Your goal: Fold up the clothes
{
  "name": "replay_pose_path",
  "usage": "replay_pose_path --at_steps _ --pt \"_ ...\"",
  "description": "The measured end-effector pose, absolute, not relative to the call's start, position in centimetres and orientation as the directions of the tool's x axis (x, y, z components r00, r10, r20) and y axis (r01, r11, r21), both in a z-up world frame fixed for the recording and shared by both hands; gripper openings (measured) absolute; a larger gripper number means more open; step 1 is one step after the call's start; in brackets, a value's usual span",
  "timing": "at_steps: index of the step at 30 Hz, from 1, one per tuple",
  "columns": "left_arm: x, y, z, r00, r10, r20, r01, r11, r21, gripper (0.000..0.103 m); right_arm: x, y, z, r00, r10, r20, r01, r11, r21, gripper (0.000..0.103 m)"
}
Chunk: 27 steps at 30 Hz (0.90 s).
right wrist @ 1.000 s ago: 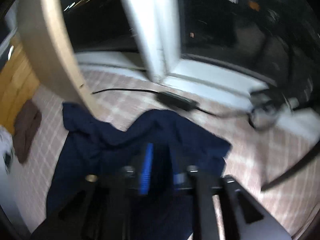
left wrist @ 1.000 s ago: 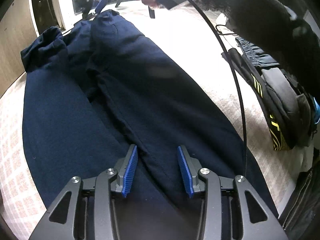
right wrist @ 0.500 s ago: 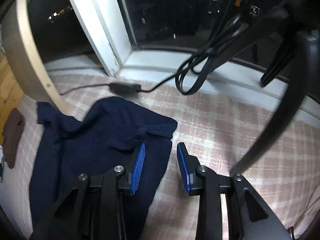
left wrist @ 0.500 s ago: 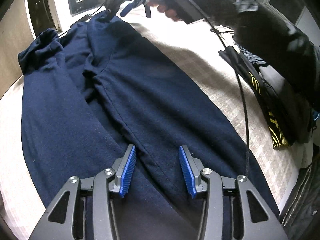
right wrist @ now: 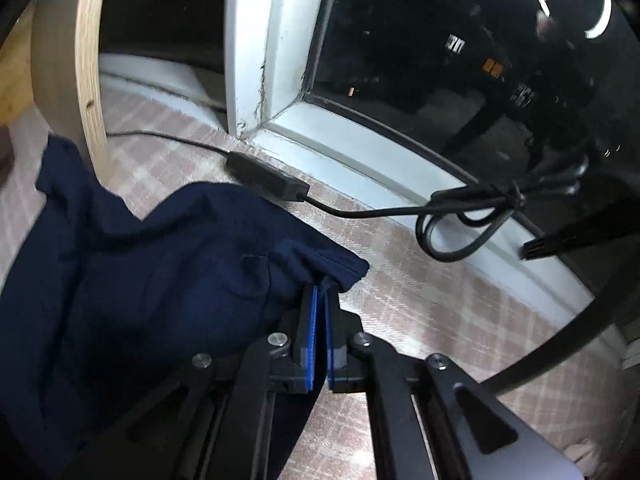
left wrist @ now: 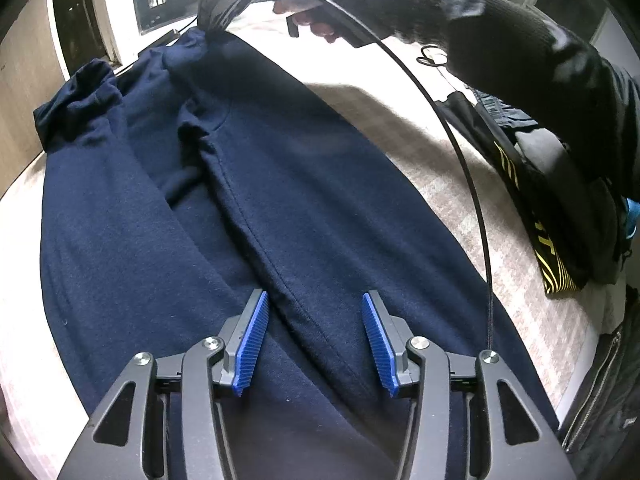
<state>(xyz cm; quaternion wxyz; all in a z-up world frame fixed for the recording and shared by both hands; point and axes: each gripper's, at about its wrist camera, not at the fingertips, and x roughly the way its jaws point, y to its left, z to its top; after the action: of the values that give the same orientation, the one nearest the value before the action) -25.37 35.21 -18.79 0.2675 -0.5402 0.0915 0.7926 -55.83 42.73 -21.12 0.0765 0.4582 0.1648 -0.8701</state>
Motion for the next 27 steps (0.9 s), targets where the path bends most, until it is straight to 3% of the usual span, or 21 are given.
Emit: replay_pose_path --at_steps 1,3,6,15,20,27 --pt "-25.5 35.2 -18.7 -0.266 0.324 -0.908 -0.515 -0.844 -0.150 0.045 -55.6 42.5 -20.9 -0.574 0.027 -0.819 0.285 -0.930 -0.231 0.034" --pt "-25.4 34.3 -18.2 -0.262 0.334 -0.906 -0.481 -0.859 -0.178 0.041 -54.2 42.7 -18.8 -0.615 0.034 -0.787 0.260 -0.934 -0.244 0.043" --pt "-24.5 31.6 -16.4 -0.314 0.339 -0.887 -0.414 -0.889 -0.193 0.041 -50.9 42.8 -15.3 -0.668 -0.012 -0.744 0.280 -0.931 -0.236 0.043" --pt "-15.7 21.3 -13.0 -0.405 0.211 -0.889 -0.150 -0.975 -0.164 0.041 -40.0 41.0 -10.0 -0.522 -0.357 -0.775 0.464 -0.881 0.093 0.043" --pt "-9.9 19.3 -13.3 -0.386 0.183 -0.904 -0.071 -0.983 -0.168 0.041 -33.3 41.6 -8.1 -0.473 -0.431 -0.769 0.494 -0.852 0.173 0.043" --pt "-2.5 18.6 -11.9 -0.402 0.166 -0.900 -0.090 -0.986 -0.141 0.041 -22.4 44.4 -8.7 -0.397 -0.425 -0.814 0.486 -0.849 0.206 0.043"
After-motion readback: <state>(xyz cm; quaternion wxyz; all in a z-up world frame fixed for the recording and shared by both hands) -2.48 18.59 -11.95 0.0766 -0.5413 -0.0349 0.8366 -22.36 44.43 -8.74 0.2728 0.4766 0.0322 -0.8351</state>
